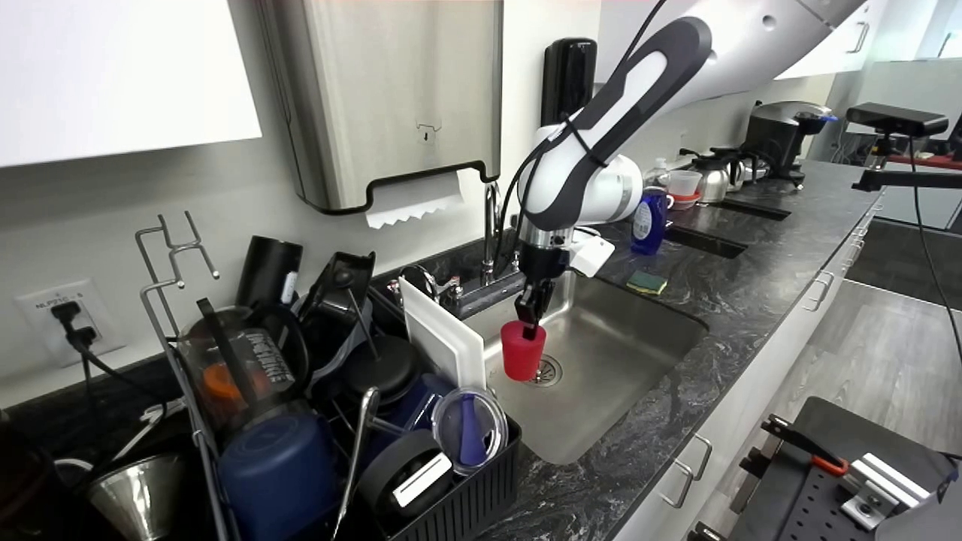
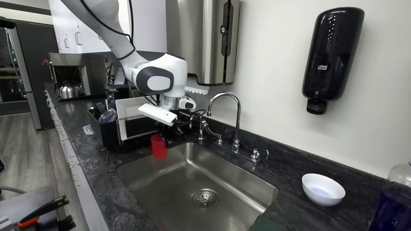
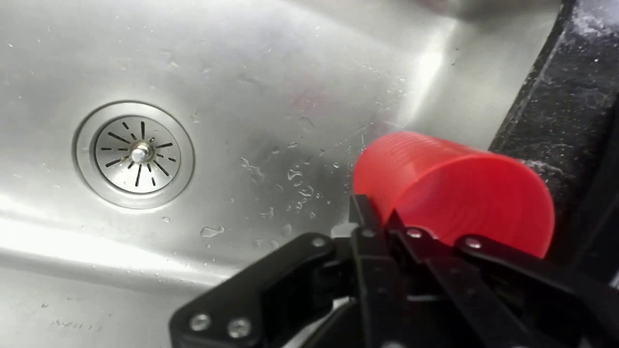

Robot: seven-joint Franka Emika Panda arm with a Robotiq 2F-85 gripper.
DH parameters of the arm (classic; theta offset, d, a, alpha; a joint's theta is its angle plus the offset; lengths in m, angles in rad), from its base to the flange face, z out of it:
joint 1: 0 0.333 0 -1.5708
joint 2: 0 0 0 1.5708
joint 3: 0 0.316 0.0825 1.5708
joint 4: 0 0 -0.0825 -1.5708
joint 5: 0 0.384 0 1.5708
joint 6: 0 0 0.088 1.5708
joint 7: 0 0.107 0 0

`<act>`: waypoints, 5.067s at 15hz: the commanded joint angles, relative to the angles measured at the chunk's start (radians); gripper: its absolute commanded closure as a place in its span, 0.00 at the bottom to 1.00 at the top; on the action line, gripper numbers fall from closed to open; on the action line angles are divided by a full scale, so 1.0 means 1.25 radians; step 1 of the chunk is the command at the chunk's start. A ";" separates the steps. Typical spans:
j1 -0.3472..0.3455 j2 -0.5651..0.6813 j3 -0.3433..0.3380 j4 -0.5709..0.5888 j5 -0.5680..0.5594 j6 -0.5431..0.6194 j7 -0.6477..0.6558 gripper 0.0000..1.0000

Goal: Put the red cup in the sink

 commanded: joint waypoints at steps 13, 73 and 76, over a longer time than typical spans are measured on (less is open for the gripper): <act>-0.092 0.104 0.045 -0.036 -0.062 0.121 0.003 0.99; -0.102 -0.144 0.145 -0.187 -0.097 -0.042 0.031 0.00; -0.094 -0.208 0.105 -0.208 -0.095 -0.085 0.016 0.00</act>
